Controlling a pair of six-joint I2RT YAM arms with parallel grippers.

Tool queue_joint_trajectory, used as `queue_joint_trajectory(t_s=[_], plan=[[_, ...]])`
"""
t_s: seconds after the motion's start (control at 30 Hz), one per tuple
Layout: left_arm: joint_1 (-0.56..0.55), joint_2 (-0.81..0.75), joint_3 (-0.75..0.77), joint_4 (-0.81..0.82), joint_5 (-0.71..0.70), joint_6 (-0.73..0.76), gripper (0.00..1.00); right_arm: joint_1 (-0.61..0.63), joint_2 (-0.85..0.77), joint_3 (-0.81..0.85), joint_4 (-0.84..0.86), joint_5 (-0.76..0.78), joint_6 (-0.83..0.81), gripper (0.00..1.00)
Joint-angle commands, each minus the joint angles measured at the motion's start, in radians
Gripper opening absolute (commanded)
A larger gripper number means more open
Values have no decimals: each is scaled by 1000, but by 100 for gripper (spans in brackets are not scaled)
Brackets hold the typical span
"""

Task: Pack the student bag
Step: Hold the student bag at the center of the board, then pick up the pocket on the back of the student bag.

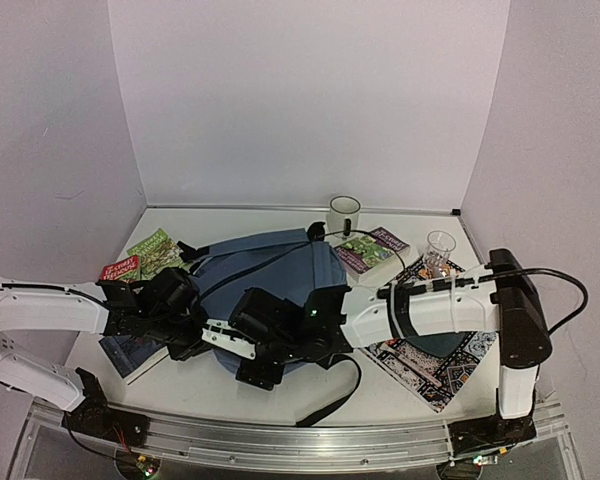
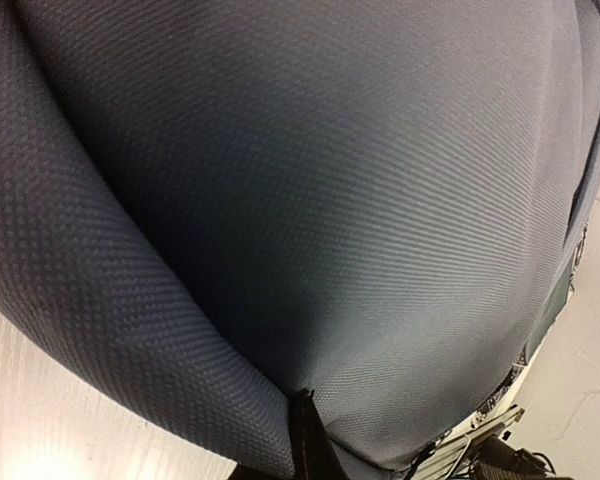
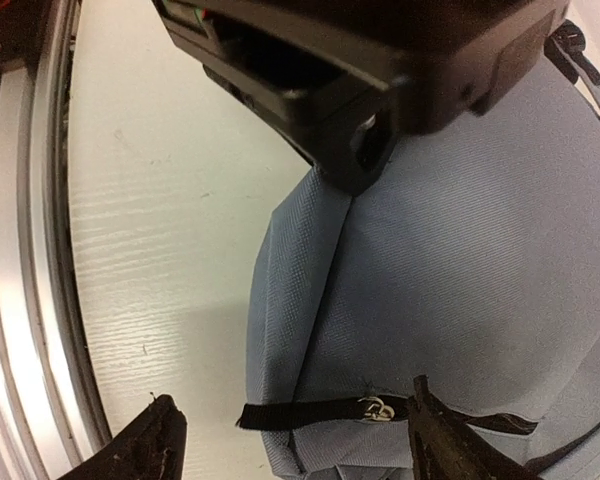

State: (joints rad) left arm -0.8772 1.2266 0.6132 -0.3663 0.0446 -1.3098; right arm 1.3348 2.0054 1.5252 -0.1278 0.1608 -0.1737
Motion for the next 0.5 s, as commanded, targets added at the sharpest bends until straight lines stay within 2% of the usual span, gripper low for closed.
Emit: queue_joint_trajectory(t_s=[0.0,0.3,0.47], plan=[[-5,-13,16,47,-4,1,0,4,30,39,-57,75,-85,74],[-5,-22,17,47,-3,13,0,4,56,34,-72,146,-146,70],[-5,-34,5,47,-5,14,0,3,40,31,-72,118,-127,55]])
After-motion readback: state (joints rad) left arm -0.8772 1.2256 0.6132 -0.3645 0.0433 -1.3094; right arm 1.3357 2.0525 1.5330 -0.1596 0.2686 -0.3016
